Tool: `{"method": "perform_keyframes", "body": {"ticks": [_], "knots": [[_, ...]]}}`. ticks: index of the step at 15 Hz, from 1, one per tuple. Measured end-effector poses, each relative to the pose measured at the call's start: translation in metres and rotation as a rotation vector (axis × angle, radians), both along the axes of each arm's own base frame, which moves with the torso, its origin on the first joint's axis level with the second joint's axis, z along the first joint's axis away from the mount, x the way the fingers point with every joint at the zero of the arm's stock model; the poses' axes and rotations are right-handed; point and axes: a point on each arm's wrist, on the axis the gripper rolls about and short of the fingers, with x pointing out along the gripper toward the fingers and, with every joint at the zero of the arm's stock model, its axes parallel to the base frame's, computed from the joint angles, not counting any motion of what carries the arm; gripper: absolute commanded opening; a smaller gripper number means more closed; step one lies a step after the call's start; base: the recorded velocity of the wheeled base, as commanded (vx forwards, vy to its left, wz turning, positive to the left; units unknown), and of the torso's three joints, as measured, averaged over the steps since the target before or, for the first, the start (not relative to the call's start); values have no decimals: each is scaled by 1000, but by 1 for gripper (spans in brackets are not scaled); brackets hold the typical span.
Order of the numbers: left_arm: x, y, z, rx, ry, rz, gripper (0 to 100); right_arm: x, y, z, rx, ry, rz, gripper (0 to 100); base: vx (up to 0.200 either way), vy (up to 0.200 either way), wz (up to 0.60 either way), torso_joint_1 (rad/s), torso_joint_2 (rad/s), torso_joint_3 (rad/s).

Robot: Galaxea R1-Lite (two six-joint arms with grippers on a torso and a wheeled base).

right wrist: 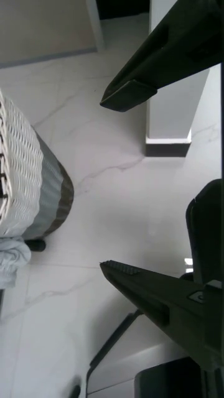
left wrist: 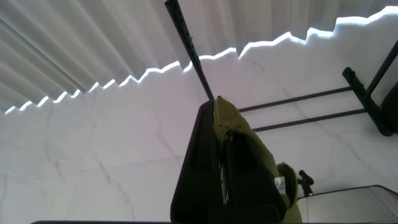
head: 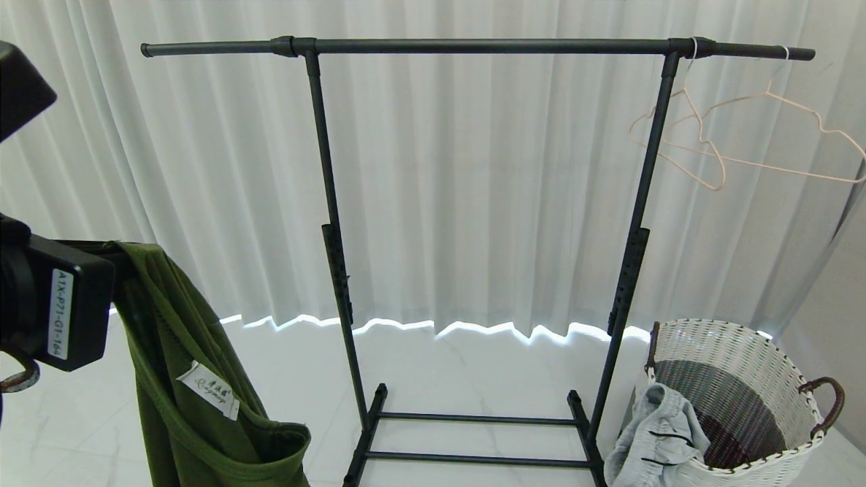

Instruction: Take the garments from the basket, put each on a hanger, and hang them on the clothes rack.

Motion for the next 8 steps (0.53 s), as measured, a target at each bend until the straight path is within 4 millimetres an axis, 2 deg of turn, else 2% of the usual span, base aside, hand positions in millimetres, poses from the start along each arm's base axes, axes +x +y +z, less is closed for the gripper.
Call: {"method": "perform_keyframes", "body": {"ticks": [2, 5, 8], "knots": [[-1, 1, -1, 1, 1, 1, 0, 0, 0, 0, 6, -1, 5, 100, 0, 0, 0, 0, 0, 0], [-3, 3, -1, 2, 0, 0, 0, -1, 1, 0, 33, -3, 12, 100, 0, 0, 0, 53, -214, -212], [-3, 3, -2, 1, 0, 0, 0, -1, 0, 1, 41, -16, 7, 100, 0, 0, 0, 163, -504, -284]]}}
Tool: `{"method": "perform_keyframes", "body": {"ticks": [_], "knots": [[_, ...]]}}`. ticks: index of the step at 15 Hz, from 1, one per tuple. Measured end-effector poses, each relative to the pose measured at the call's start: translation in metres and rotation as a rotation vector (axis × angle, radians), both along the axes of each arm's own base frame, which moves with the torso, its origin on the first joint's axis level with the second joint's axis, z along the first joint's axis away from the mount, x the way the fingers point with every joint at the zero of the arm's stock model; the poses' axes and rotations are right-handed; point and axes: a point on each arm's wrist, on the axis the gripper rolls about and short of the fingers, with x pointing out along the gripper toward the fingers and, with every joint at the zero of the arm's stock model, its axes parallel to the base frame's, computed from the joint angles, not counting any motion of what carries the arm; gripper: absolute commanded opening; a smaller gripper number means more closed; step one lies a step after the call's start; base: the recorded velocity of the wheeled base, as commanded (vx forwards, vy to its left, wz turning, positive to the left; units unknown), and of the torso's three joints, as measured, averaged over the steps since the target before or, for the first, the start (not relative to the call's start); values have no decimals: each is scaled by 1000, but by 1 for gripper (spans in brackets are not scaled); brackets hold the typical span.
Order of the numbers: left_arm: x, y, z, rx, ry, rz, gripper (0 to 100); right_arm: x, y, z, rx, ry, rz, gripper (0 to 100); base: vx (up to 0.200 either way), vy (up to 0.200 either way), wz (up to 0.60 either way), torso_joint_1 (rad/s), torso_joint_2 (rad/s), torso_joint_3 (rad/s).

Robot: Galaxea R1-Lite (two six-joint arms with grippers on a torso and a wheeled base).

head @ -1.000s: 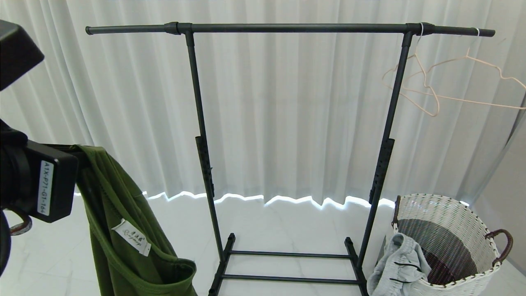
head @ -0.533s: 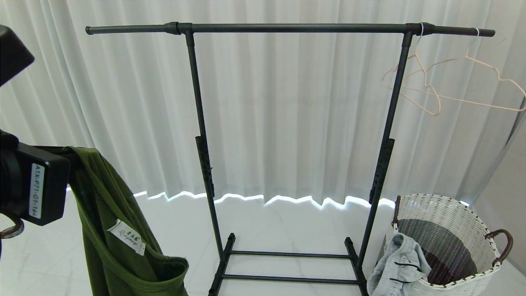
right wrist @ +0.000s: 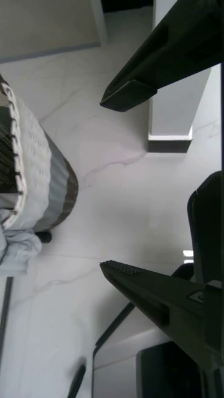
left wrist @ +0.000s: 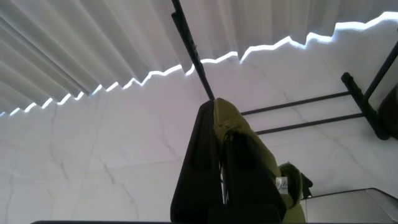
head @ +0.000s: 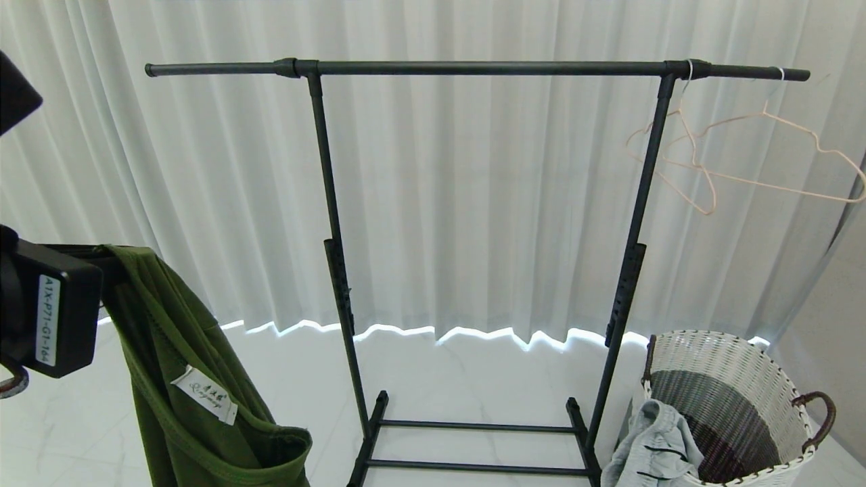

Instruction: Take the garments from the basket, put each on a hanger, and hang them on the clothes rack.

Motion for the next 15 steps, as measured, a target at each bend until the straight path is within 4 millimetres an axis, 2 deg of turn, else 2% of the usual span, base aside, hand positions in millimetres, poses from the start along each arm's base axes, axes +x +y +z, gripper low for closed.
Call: {"method": "perform_keyframes", "body": {"ticks": [4, 10, 15], "knots": [[0, 0, -1, 0, 1, 0, 0, 0, 0, 0, 14, -8, -12, 100, 0, 0, 0, 140, -386, -237], [-2, 2, 0, 0, -2, -2, 0, -1, 0, 1, 34, -19, -26, 100, 0, 0, 0, 29, -74, -44], [-2, 2, 1, -2, -5, -3, 0, -2, 0, 1, 38, -31, -27, 100, 0, 0, 0, 176, -421, -245]]}}
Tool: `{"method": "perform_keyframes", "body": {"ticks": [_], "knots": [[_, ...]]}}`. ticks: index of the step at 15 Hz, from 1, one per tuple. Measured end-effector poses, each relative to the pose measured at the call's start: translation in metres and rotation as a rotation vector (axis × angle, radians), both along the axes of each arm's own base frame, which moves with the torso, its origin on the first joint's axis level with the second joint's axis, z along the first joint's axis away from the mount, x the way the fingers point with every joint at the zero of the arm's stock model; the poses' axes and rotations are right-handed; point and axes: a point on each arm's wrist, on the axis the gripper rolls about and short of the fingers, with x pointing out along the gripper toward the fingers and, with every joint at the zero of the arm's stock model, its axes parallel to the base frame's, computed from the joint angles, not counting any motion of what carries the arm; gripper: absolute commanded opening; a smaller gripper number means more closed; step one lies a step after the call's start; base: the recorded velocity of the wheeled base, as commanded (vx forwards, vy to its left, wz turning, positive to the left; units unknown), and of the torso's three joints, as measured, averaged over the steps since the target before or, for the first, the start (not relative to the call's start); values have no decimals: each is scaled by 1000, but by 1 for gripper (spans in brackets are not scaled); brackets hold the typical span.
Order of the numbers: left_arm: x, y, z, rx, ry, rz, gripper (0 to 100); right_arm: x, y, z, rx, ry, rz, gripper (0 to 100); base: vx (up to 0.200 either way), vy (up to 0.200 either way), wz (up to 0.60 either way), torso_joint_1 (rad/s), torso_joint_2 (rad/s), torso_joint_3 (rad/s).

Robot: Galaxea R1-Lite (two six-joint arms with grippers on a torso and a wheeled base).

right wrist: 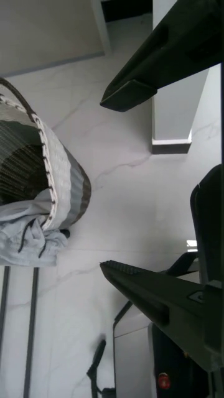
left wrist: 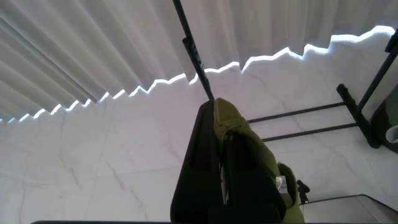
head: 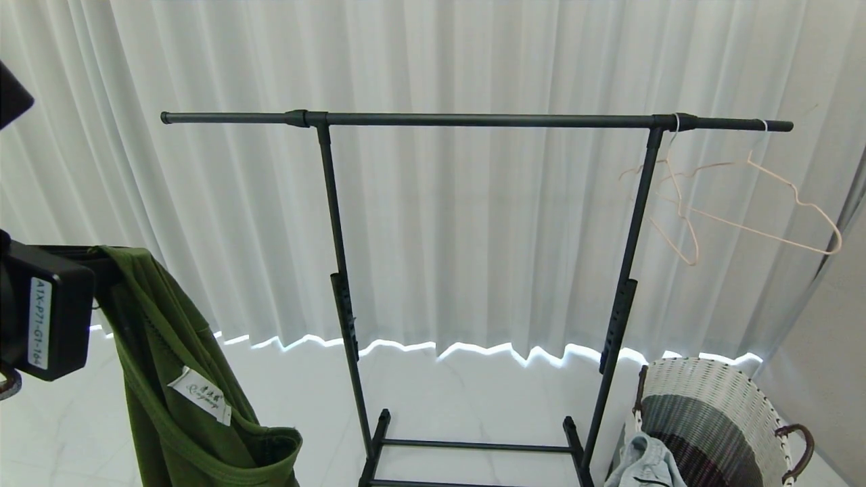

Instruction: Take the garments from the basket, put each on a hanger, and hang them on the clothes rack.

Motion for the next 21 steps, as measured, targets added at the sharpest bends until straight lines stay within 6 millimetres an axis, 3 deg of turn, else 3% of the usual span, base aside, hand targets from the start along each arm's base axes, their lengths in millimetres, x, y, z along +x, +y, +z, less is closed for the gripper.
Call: {"method": "perform_keyframes", "body": {"ticks": [8, 13, 18, 21], "knots": [[0, 0, 1, -4, -5, 1, 0, 0, 0, 0, 17, -2, -16, 100, 0, 0, 0, 213, -481, -269], [-4, 4, -1, -3, -4, 1, 0, -6, -1, 6, 21, -85, -3, 100, 0, 0, 0, 37, -69, -38], [-18, 18, -15, 31, 2, -11, 0, 16, 3, 88, 48, -251, -3, 100, 0, 0, 0, 0, 0, 0], [-29, 29, -18, 59, -17, -30, 0, 29, 5, 111, 0, -261, 28, 100, 0, -67, 0, 1, 1, 2]]}}
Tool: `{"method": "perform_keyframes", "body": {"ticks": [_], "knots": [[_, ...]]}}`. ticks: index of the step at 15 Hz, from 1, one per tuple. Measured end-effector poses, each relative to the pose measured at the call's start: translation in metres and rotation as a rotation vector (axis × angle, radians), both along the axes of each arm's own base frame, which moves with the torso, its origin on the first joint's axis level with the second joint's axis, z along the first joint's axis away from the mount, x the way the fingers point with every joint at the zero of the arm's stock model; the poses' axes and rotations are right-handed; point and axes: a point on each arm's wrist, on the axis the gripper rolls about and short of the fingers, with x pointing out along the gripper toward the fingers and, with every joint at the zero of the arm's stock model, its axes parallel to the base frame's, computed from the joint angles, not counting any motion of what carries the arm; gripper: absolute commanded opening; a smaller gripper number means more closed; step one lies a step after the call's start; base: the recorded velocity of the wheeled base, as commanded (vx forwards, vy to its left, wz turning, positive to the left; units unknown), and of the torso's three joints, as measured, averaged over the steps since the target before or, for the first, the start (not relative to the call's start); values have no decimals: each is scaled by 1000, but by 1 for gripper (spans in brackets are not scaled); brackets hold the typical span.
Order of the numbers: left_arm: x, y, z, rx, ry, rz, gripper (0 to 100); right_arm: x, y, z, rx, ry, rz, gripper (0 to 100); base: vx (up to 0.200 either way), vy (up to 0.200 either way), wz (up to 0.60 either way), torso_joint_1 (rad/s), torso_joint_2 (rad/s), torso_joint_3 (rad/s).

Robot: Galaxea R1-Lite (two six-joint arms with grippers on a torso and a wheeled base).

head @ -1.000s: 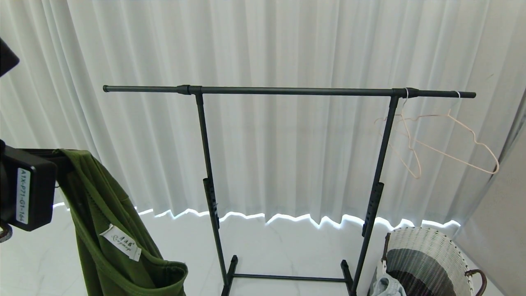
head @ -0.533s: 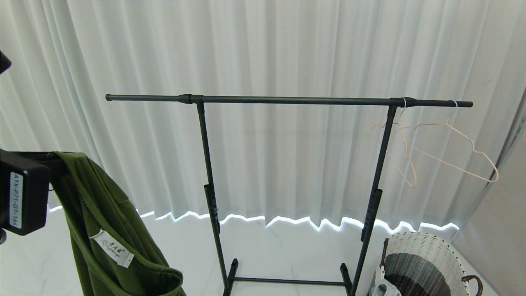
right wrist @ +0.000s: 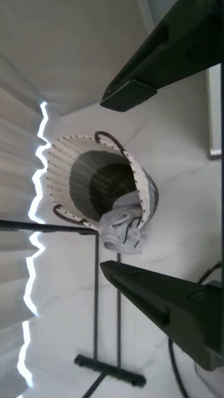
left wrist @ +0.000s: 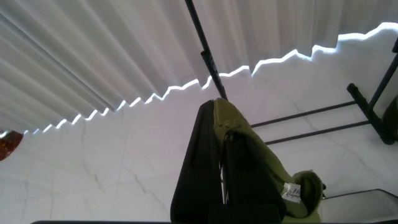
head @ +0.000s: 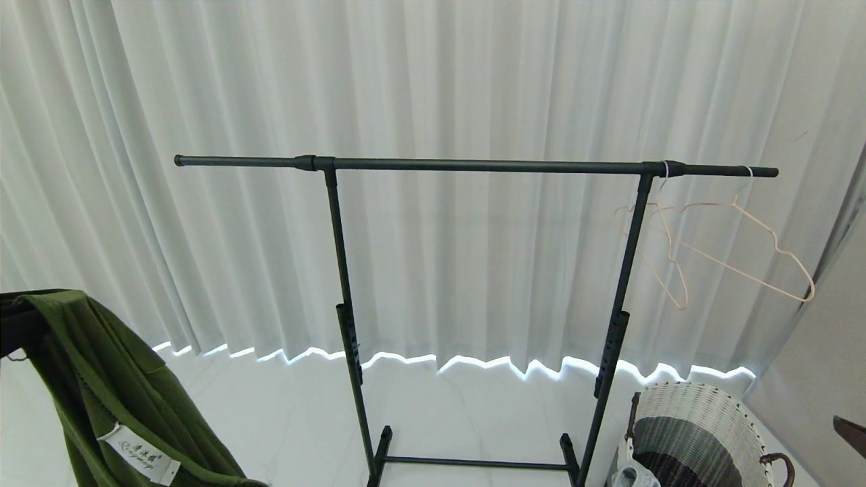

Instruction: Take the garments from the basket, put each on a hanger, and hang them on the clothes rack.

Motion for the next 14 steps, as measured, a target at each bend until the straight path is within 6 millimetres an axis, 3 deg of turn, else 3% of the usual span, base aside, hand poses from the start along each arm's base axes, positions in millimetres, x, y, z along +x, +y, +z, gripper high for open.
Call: {"method": "perform_keyframes", "body": {"ticks": [14], "knots": [[-7, 7, 0, -21, -17, -3, 0, 11, 2, 2, -13, 24, 6, 100, 0, -200, 0, 3, -1, 1]]}}
